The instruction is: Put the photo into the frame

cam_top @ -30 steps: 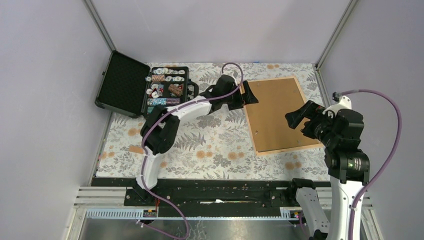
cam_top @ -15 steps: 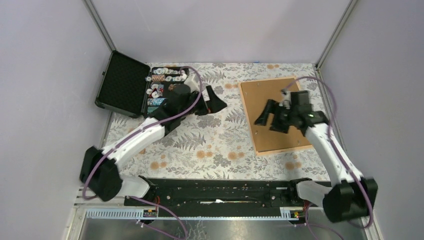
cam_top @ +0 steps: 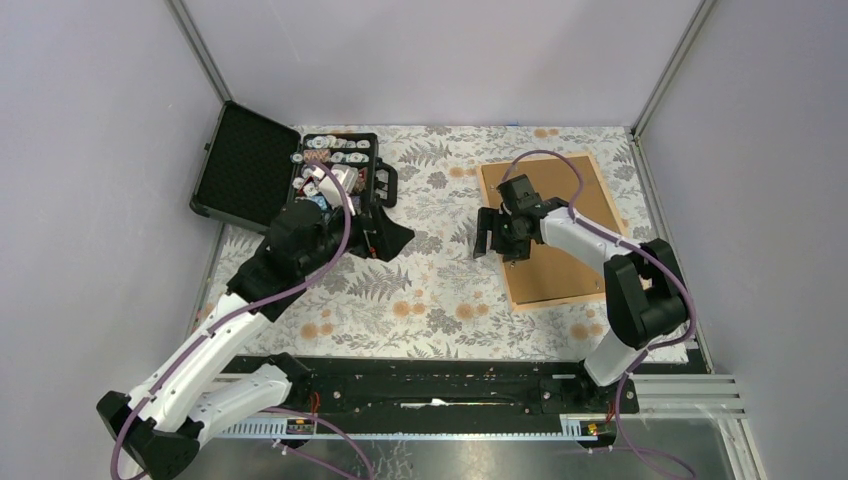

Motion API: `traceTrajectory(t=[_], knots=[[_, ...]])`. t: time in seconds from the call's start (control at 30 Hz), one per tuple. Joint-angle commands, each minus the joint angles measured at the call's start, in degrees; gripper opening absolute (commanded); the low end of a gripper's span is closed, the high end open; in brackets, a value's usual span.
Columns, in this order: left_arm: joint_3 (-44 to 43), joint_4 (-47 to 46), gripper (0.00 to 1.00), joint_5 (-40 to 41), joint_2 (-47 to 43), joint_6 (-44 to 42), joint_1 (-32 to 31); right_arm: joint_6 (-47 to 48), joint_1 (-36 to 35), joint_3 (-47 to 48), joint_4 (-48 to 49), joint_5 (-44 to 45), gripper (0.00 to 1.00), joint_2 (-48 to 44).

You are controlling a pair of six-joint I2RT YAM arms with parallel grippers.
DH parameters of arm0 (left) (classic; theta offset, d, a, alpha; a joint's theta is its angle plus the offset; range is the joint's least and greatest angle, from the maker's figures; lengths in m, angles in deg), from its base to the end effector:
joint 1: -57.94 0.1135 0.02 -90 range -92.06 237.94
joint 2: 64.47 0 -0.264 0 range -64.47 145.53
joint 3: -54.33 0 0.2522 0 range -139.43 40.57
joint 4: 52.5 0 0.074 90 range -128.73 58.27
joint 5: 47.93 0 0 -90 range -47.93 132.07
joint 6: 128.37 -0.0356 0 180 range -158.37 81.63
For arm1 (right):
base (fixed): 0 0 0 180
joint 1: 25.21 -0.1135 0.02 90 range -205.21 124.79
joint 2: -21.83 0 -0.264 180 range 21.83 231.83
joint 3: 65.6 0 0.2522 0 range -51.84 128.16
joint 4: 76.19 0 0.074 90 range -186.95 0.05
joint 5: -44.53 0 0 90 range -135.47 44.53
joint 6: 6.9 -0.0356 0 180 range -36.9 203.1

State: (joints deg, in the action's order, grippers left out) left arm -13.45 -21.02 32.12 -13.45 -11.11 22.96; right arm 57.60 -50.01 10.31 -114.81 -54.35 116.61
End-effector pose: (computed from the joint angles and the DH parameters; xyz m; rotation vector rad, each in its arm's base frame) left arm 0.1611 -0.1202 0.3637 0.2579 1.9071 -0.9084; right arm 0.3057 0.1473 0.2029 -0.0437 2.6461 0.5138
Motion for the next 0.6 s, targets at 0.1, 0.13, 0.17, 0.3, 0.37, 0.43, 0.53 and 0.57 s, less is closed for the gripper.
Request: traceTrajectory(t=[0.1,0.13,0.17,0.3,0.37,0.43,0.53,0.57], knots=[[0.45,0.06,0.99,0.16,0.08,-2.52,0.27,0.66,-0.65,3.59,1.89,4.8,0.77,3.05],[0.75,-0.46,0.99,-0.33,0.26,-2.05,0.27,0.68,-0.69,3.47,2.23,4.41,0.76,3.36],[1.1,-1.01,0.99,-0.86,0.41,-1.63,0.27,0.65,-0.75,3.42,2.49,4.25,0.76,3.64],[2.0,-2.76,0.99,-2.5,0.65,0.06,0.27,0.68,-1.07,3.71,2.62,4.16,0.76,4.76],[2.16,-3.14,0.99,-2.86,0.65,0.44,0.27,0.58,-1.21,3.69,2.71,4.56,0.76,5.26],[2.16,-3.19,0.99,-2.91,0.62,0.59,0.27,0.58,-1.28,3.47,2.79,5.4,0.76,5.64],[2.23,-3.17,0.99,-2.81,0.49,0.76,0.29,0.0,-1.31,2.56,2.76,8.0,0.76,5.63],[2.25,-3.2,0.99,-2.77,0.52,0.79,0.28,-0.36,-1.3,2.05,2.53,9.25,0.76,5.32]])
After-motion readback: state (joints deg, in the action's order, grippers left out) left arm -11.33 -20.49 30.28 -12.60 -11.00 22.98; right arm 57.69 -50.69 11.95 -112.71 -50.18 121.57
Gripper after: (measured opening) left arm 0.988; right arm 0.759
